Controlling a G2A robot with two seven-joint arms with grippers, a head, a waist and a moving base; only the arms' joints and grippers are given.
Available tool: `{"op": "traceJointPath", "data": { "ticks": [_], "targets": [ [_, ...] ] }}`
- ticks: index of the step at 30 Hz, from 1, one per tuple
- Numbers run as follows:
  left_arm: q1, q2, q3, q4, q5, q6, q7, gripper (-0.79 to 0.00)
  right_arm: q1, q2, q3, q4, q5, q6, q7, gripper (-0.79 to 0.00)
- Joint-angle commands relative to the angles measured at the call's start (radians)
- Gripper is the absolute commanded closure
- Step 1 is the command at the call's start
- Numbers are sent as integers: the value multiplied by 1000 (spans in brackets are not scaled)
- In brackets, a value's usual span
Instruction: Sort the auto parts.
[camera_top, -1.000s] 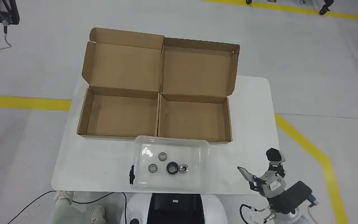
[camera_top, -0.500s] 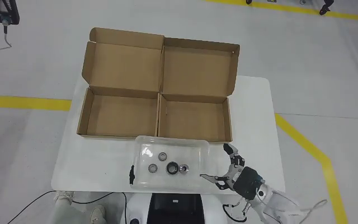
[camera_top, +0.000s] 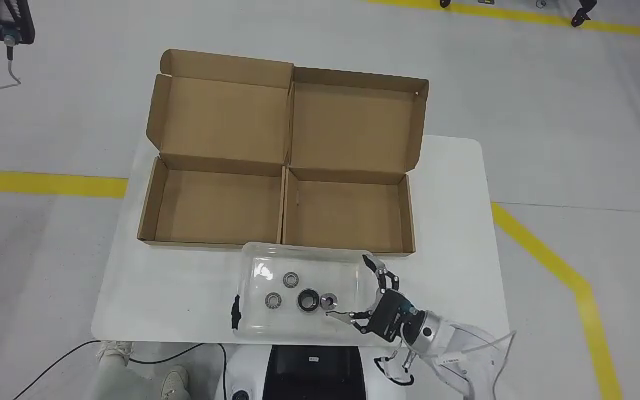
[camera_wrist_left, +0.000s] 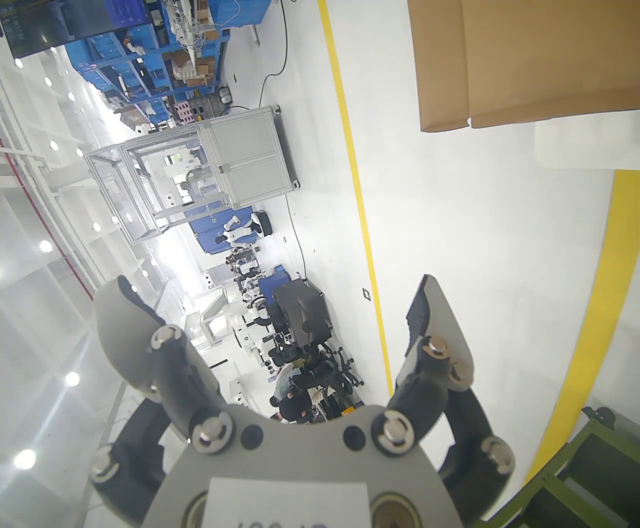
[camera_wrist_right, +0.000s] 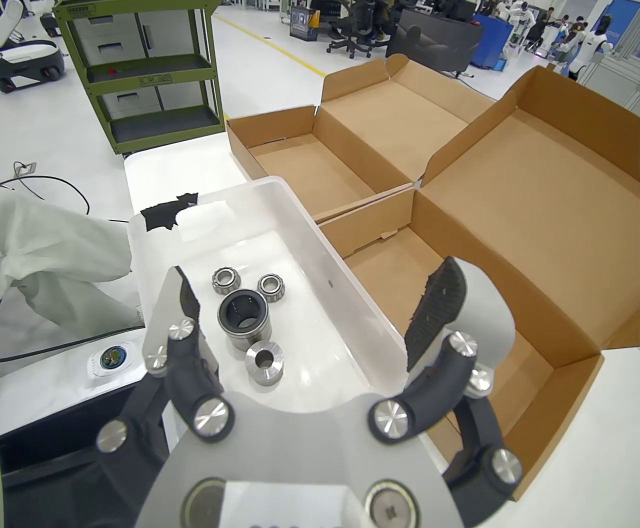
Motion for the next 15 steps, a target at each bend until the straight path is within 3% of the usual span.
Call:
{"op": "traceJointPath", "data": {
  "ticks": [1,11,15],
  "targets": [
    [0,0,0,0,0,0,0,-785,0,0,0,0,0,0,0,-785],
    [0,0,0,0,0,0,0,-785,0,0,0,0,0,0,0,-785],
    [0,0,0,0,0,0,0,-785,15,3,-10,1,-4,-14,50,-785]
  ]
}}
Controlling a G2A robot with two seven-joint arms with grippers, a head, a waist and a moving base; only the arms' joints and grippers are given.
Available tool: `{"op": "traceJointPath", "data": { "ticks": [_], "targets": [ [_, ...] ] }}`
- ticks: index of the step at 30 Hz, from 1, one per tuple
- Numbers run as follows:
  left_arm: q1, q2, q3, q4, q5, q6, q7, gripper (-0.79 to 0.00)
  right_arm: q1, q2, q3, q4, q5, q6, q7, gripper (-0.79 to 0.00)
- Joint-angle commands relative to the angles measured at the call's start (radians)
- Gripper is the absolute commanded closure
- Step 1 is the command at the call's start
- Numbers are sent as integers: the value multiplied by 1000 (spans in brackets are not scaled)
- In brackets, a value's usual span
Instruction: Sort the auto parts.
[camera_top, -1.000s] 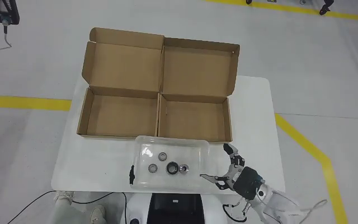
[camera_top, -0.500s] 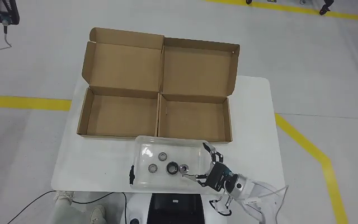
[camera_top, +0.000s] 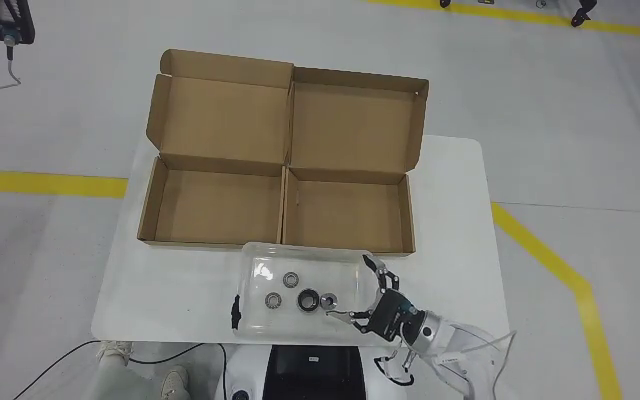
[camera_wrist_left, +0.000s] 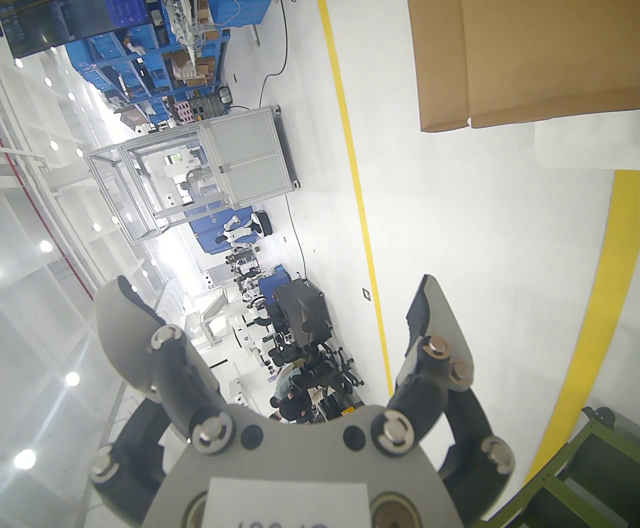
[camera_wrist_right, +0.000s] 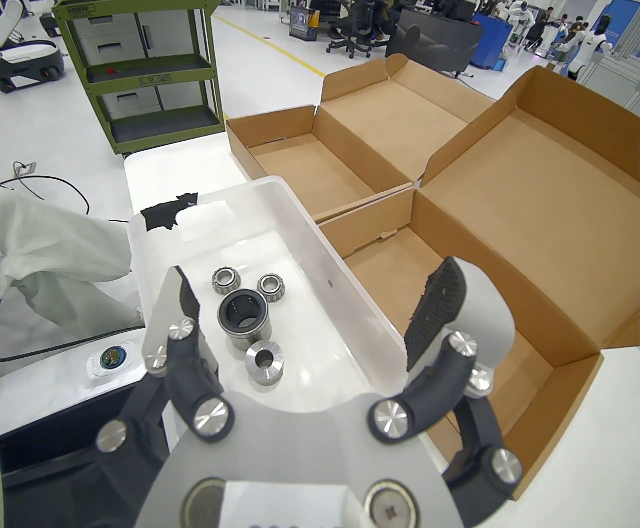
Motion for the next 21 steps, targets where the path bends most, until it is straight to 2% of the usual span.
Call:
{"op": "traceJointPath", "data": {
  "ticks": [1,5,8,10,14,15,21],
  "targets": [
    [0,0,0,0,0,0,0,-785,25,4,-13,-2,-4,-48,45,-785],
    [0,0,0,0,0,0,0,-785,111,9,-49,15,19,-174,156,-785],
    [0,0,0,0,0,0,0,-785,172,8,-84,35,54,-206,250,-785],
    [0,0,0,0,0,0,0,-785,204,6,-109,33,65,-206,312,-785],
    [0,0,0,0,0,0,0,-785,247,4,-157,36,81,-196,417,-628],
    [0,0,0,0,0,0,0,-785,255,3,-167,36,86,-188,442,-619],
    [0,0,0,0,0,0,0,-785,274,3,-219,22,93,-147,557,-671]
  ]
}}
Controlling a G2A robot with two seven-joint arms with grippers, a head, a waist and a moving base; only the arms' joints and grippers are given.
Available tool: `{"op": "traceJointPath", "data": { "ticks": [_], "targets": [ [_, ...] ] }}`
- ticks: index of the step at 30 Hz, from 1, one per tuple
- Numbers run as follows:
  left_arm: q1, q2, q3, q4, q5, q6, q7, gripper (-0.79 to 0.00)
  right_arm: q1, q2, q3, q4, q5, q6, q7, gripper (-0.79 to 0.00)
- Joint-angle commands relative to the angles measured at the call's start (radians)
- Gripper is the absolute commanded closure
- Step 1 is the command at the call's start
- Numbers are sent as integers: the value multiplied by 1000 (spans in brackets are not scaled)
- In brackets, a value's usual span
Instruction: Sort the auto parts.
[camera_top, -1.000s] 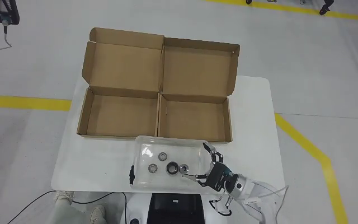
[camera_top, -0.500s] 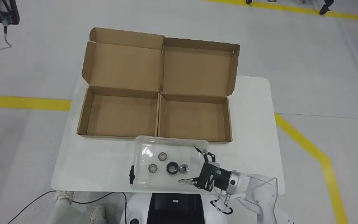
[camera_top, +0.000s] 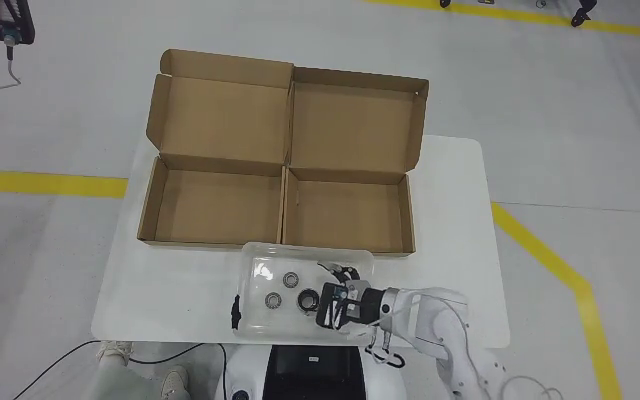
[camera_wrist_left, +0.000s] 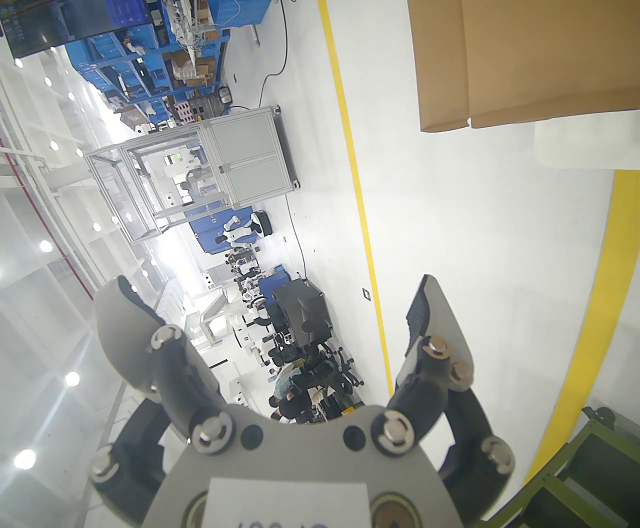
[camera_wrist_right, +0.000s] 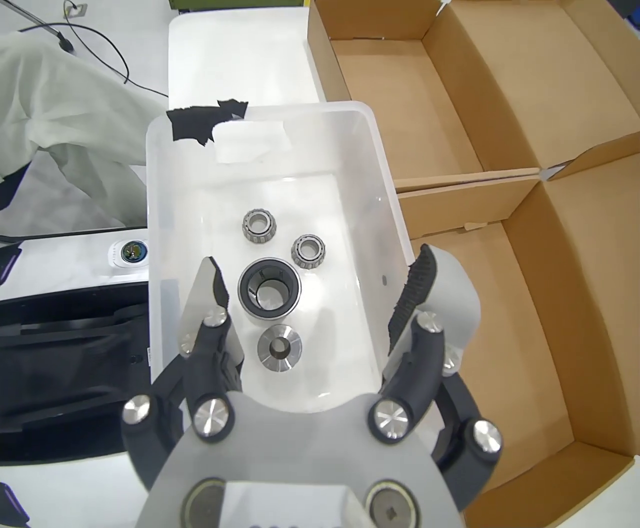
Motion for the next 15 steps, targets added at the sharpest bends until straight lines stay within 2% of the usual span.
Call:
{"op": "traceJointPath", "data": {
  "ticks": [1,3,5,9,10,11,12,15],
  "targets": [
    [0,0,0,0,0,0,0,-785,-1,1,-13,-6,-5,15,29,-650],
    [0,0,0,0,0,0,0,-785,-2,2,-27,-8,-7,29,55,-646],
    [0,0,0,0,0,0,0,-785,3,3,-44,-4,0,29,76,-588],
    [0,0,0,0,0,0,0,-785,22,3,-75,19,5,27,132,-582],
    [0,0,0,0,0,0,0,-785,29,2,-86,28,10,27,148,-563],
    [0,0,0,0,0,0,0,-785,38,1,-97,37,14,28,166,-502],
    [0,0,0,0,0,0,0,-785,47,0,-107,45,20,30,182,-486],
    [0,0,0,0,0,0,0,-785,73,-3,-132,65,47,35,217,-560]
  ]
}}
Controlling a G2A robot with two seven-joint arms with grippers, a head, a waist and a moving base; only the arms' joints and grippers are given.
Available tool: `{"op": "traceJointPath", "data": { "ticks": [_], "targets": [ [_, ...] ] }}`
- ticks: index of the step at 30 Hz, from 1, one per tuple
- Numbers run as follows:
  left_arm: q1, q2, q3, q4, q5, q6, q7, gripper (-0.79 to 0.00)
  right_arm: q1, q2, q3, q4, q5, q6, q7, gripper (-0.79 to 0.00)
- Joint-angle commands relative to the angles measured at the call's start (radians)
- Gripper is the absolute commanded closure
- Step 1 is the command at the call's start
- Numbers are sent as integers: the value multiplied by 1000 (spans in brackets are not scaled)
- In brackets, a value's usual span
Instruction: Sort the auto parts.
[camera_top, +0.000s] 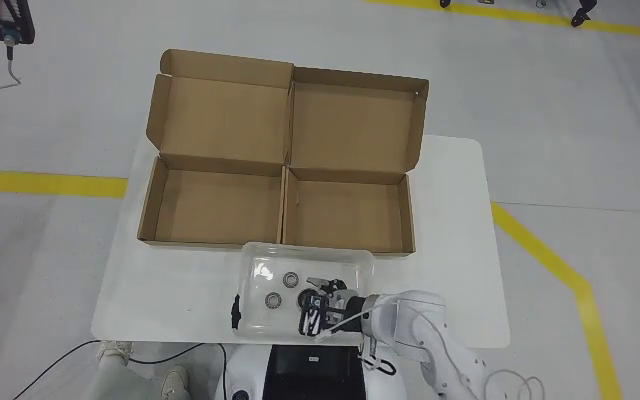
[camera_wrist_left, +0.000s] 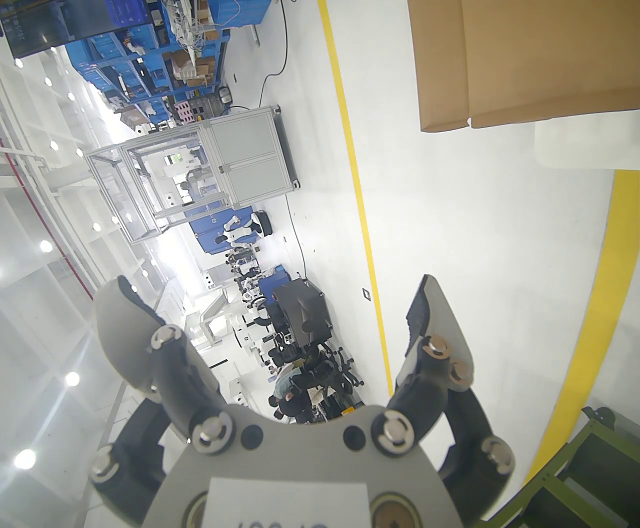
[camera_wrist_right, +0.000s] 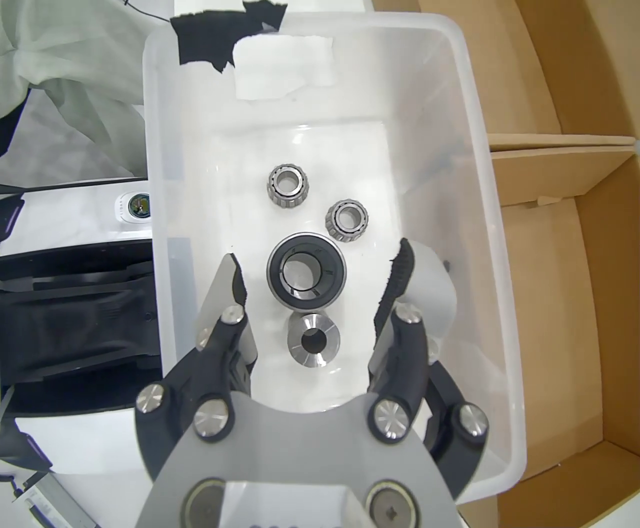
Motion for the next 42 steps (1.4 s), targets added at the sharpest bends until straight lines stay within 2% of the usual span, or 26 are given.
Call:
{"op": "traceJointPath", "data": {
  "ticks": [1,4,9,13,18,21,25,29,31,34,37,42],
  "targets": [
    [0,0,0,0,0,0,0,-785,15,-1,-11,12,17,2,16,-591],
    [0,0,0,0,0,0,0,-785,37,-2,-26,32,42,3,40,-643],
    [0,0,0,0,0,0,0,-785,69,-3,-59,51,70,-7,85,-650],
    [0,0,0,0,0,0,0,-785,92,-4,-88,62,78,1,132,-690],
    [0,0,0,0,0,0,0,-785,123,-7,-116,90,95,26,165,-640],
    [0,0,0,0,0,0,0,-785,142,-9,-135,108,103,34,180,-650],
    [0,0,0,0,0,0,0,-785,165,-12,-156,132,113,53,201,-625],
    [0,0,0,0,0,0,0,-785,176,-12,-165,147,123,68,207,-422],
    [0,0,0,0,0,0,0,-785,177,-10,-166,150,124,75,213,-366],
    [0,0,0,0,0,0,0,-785,179,-8,-170,150,125,82,220,-243],
    [0,0,0,0,0,0,0,-785,183,-6,-171,149,127,91,222,0],
    [0,0,0,0,0,0,0,-785,180,0,-165,124,123,103,186,0]
  ]
}}
